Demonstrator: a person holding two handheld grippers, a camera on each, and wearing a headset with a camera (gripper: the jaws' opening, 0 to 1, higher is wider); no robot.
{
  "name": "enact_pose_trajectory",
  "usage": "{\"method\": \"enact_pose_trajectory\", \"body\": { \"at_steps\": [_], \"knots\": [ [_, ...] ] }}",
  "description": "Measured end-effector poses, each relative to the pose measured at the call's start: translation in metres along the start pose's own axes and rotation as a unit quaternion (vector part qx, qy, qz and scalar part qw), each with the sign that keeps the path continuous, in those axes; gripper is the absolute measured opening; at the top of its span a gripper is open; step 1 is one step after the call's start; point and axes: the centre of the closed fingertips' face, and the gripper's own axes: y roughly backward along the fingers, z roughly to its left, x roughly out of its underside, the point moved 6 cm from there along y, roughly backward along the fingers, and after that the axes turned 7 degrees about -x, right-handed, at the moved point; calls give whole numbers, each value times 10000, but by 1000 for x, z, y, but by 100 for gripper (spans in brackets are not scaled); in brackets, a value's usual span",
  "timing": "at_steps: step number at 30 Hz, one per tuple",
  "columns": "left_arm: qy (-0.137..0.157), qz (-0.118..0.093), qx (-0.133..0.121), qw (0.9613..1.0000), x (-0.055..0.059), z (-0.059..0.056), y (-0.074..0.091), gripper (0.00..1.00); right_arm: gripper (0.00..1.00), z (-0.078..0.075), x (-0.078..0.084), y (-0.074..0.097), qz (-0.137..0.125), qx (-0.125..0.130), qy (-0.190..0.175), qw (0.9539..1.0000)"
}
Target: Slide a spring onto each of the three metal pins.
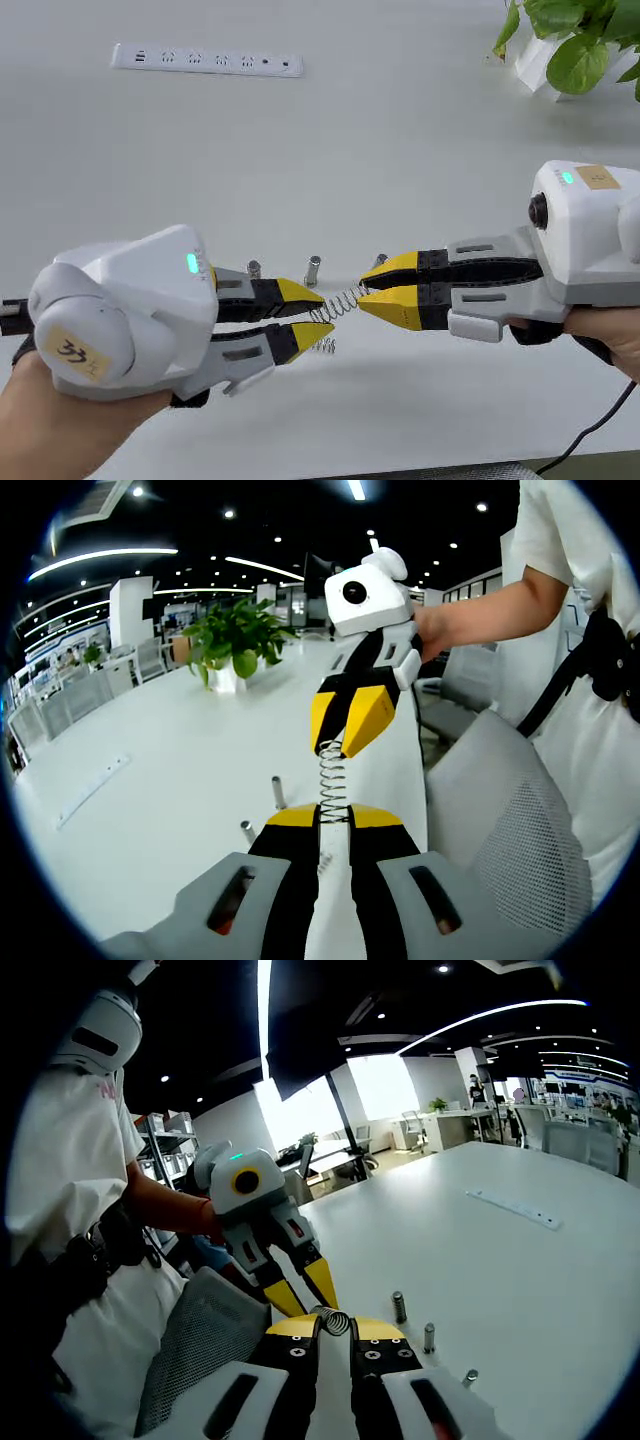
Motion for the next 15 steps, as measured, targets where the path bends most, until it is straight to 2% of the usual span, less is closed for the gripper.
{"method": "enact_pose_trajectory", "body": {
  "at_steps": [15],
  "knots": [
    [22, -17, 32, 10000, 1, -2, 1, 7, 6, 7, -10, -4, 241, -34, 382, 9990]
  ]
}}
